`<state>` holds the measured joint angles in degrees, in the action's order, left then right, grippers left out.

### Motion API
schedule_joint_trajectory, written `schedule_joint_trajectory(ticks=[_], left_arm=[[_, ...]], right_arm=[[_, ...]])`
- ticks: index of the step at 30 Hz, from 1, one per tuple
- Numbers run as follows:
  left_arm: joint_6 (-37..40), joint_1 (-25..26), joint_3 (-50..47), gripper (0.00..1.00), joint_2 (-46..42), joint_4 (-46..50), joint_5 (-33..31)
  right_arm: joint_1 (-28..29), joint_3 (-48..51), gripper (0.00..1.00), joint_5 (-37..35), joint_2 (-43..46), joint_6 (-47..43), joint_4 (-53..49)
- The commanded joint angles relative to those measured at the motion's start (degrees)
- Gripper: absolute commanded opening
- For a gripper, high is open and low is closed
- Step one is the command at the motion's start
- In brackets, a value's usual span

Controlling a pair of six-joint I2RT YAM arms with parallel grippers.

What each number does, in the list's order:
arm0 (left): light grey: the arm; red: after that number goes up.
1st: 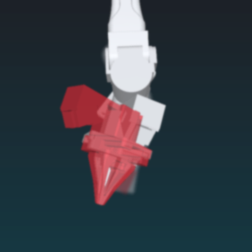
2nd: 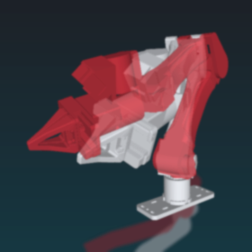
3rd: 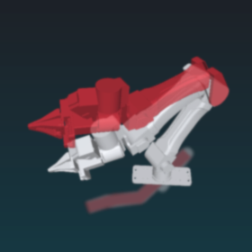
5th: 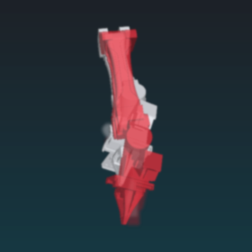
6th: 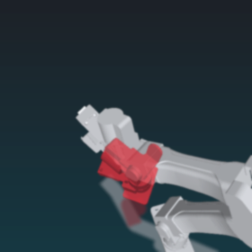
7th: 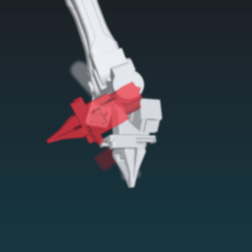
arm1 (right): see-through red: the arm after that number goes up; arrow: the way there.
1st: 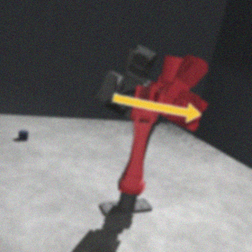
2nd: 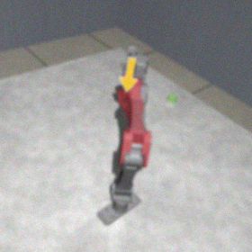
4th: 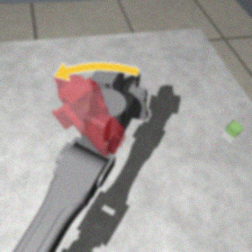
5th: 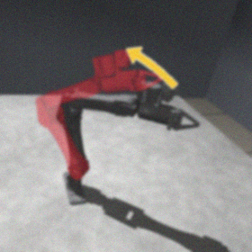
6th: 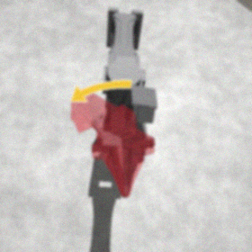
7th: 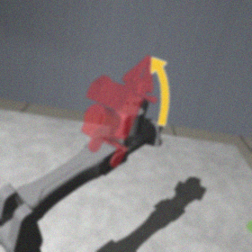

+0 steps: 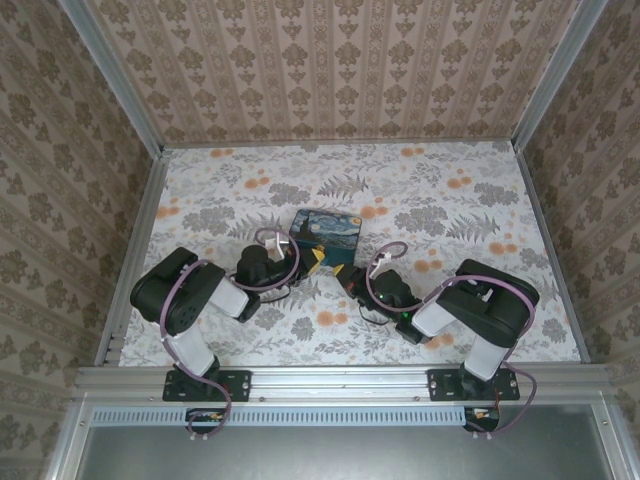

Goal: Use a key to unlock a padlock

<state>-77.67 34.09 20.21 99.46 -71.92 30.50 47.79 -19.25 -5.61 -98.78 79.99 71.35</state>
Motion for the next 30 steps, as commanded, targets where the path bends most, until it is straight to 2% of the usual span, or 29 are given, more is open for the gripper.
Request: schedule_joint_trajectory(ticks=[1,30], left_arm=[[-0.1,0.3,0.9,0.0,-2.1,-1.2,1.4],[0.4,0.9,0.8,0.0,-1.2,-1.1,0.5]], right_arm=[[-0.4,-1.6,0.0,0.4,-1.0,0.9,-0.7],[-1.6,-4.2,0.0,3.5,-0.3,0.3,-2.1]])
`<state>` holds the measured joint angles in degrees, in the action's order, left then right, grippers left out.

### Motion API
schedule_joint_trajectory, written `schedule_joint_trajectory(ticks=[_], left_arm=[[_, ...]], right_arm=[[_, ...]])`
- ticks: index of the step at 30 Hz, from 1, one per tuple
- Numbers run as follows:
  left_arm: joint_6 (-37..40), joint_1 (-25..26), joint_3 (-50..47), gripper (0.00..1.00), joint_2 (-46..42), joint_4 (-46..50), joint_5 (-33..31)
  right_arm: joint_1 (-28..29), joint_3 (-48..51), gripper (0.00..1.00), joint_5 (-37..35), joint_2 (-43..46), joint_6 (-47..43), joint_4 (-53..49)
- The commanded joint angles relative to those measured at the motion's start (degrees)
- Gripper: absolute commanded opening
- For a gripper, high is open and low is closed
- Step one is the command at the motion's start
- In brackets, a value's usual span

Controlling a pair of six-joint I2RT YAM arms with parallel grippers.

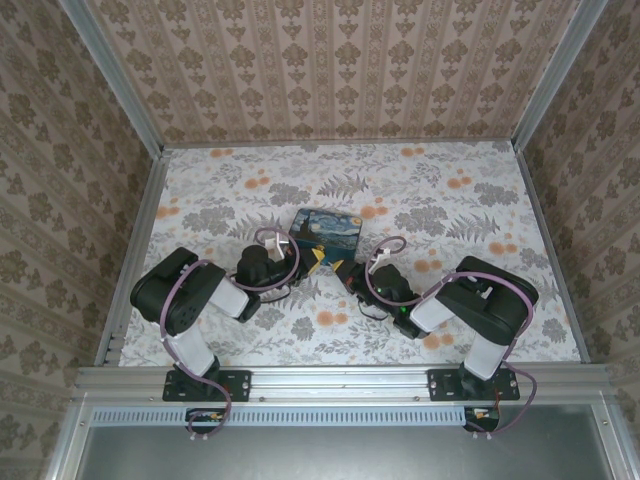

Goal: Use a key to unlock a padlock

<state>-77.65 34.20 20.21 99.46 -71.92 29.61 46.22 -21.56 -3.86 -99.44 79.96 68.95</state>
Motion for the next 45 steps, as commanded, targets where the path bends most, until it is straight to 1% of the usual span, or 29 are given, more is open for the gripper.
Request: schedule_joint_trajectory(ticks=[1,13,21,25,28,30,40,45], left_arm=[[0.5,0.8,0.9,0.0,-1.2,-1.2,1.5],[0.7,0.9,0.9,0.0,-0.6,-1.0,1.1],[0.4,1.1,1.4,0.0,-0.5,-1.1,1.1],[-1.2,1.5,1.7,0.0,-1.2,-1.3,1.4],[-3.0,1.7,1.6,0.0,-1.7,-1.4,1.7],[-3.9,1.8,1.6,0.0,-2.3,-1.5,2.0],[-8.4,2.8,2.0,0.0,-4.4,-1.6,2.4],[-7.7,3.0,2.2,0.0,-4.2,-1.4,3.0]], right_arm=[[0.1,-2.1,0.0,1.8,0.6,0.2,-0.1],[0.3,-2.0,0.0,1.7,2.7,-0.3,-1.8],[0.5,-2.0,0.0,1.6,2.5,-0.4,-1.8],[0.0,-1.8,0.0,1.4,0.8,-0.7,0.4],[-0.7,-1.1,0.0,1.6,-1.3,-0.6,4.8],[-1.3,-1.2,0.0,2.3,-2.5,-0.7,6.9],[-2.7,-3.8,0.0,7.4,-2.8,-4.4,7.1],[-4.1,-4.1,0.0,8.3,-2.7,-2.8,7.4]])
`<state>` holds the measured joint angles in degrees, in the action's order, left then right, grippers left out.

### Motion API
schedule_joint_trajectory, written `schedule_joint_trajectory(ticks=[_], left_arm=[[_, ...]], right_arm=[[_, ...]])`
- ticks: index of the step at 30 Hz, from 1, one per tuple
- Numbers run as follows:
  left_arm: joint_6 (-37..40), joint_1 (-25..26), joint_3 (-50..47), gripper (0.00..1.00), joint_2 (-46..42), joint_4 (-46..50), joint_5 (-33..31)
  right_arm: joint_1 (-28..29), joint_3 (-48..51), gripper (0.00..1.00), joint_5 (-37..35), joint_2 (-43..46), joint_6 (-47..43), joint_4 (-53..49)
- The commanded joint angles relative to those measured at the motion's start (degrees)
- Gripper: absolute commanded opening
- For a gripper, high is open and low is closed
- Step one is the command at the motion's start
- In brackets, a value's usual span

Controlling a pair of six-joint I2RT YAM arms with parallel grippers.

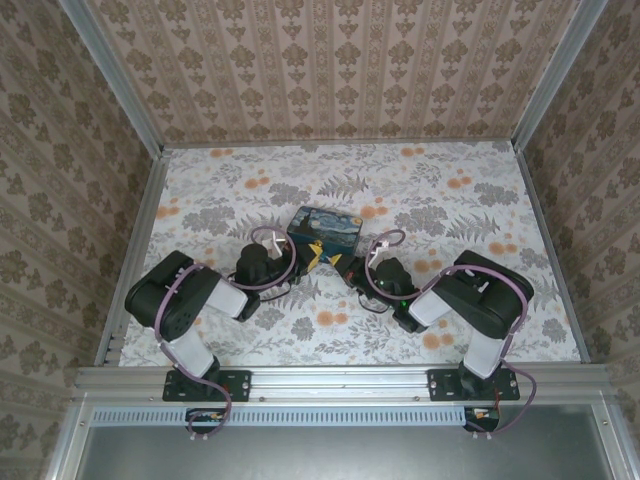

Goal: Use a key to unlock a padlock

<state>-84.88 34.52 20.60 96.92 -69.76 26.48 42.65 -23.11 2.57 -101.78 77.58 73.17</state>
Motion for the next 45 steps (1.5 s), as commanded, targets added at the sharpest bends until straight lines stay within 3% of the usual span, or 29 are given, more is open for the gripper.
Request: schedule_joint_trajectory(ticks=[1,15,25,32,39,45], left_arm=[[-0.2,2.7,1.7,0.0,-1.6,-3.4,6.1],[3.4,2.6,1.4,0.0,1.6,-3.1,6.0],[2.9,2.7,1.5,0.0,1.8,-2.9,6.8],[2.3,2.7,1.3,0.0,1.5,-3.1,7.0],[1.3,3.3,1.1,0.0,0.7,-3.3,5.8],[-1.1,4.4,1.0,0.0,-0.4,-3.6,4.0]], right_arm=[[-0.8,-2.8,0.0,2.4,-0.2,0.0,3.2],[-1.3,-7.3,0.0,7.4,0.0,7.4,1.7],[-2.2,-9.5,0.0,7.2,7.3,-11.2,-18.2],[-3.7,-7.8,0.0,8.5,6.0,-14.1,-12.2],[-2.8,-7.1,0.0,8.6,-0.9,-2.9,0.8],[-0.9,-8.0,0.0,5.4,-2.3,4.0,2.1]])
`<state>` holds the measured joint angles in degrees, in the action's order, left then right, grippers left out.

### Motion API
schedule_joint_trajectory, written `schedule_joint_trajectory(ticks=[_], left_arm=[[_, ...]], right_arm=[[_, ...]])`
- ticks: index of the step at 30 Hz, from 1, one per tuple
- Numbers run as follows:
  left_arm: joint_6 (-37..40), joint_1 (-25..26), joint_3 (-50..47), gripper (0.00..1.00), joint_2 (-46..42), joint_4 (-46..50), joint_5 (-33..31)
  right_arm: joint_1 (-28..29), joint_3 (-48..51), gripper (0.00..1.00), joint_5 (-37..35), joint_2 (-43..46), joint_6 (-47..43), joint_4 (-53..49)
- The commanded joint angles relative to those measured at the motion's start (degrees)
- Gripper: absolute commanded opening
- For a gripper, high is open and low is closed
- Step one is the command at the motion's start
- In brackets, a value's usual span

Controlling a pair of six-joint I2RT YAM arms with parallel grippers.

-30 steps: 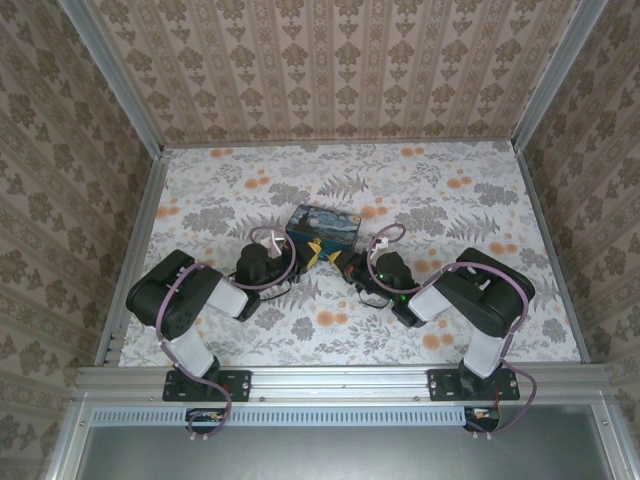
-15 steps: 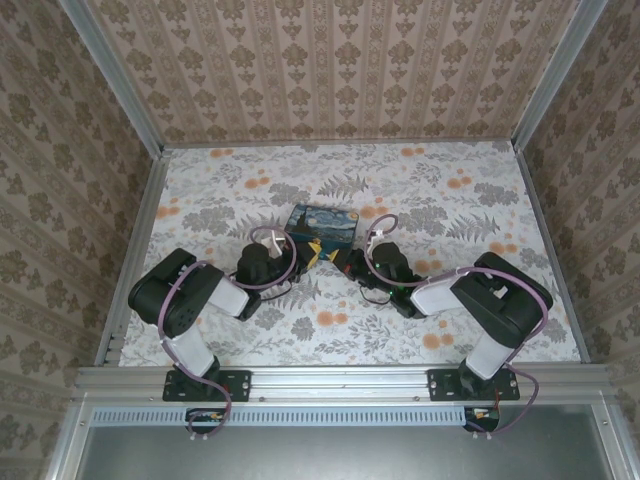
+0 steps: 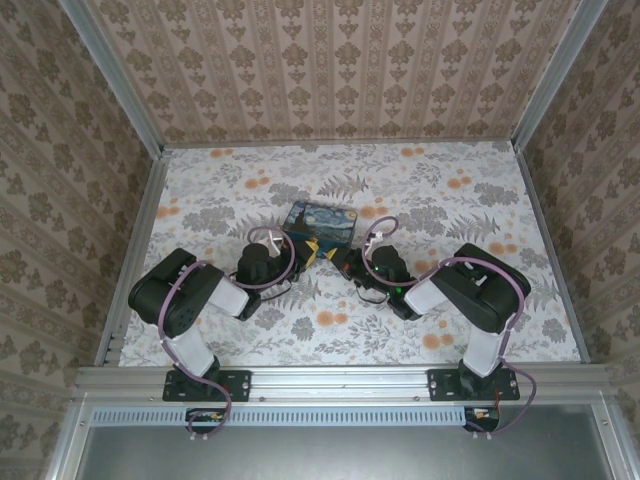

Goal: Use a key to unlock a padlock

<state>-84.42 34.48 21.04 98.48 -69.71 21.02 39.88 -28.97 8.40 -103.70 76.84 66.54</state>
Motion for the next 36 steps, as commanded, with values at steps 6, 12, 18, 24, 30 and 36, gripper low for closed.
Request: schedule_joint_trajectory(ticks=[6,12,18,24,30,36], left_arm=[[-5.6,5.4,0.3,0.0,-2.5,-3.9,9.1],[-8.8,5.7,-0.2,0.0,-2.8,-3.9,9.4],[-10.0,6.0,-0.8,0.0,-2.7,-3.9,9.4],[-10.8,6.0,-0.3,0.0,-2.8,-3.9,10.1],[-10.1,6.0,-0.3,0.0,-2.6,-3.9,10.7],[-8.0,6.3,-0.5,0.0,-0.5,-3.7,10.4]], right_arm=[[1.3,-1.3,0.0,-2.5,1.1,6.5,7.2],[-0.6,-0.5,0.0,-0.1,2.7,3.1,5.2],[-1.7,-0.4,0.0,2.3,3.9,0.2,2.9],[-2.8,-0.7,0.0,4.3,3.9,-0.5,2.6],[-4.3,-2.1,0.0,7.2,2.6,0.0,2.8],[-2.6,-5.5,0.0,8.4,0.9,3.1,4.6]])
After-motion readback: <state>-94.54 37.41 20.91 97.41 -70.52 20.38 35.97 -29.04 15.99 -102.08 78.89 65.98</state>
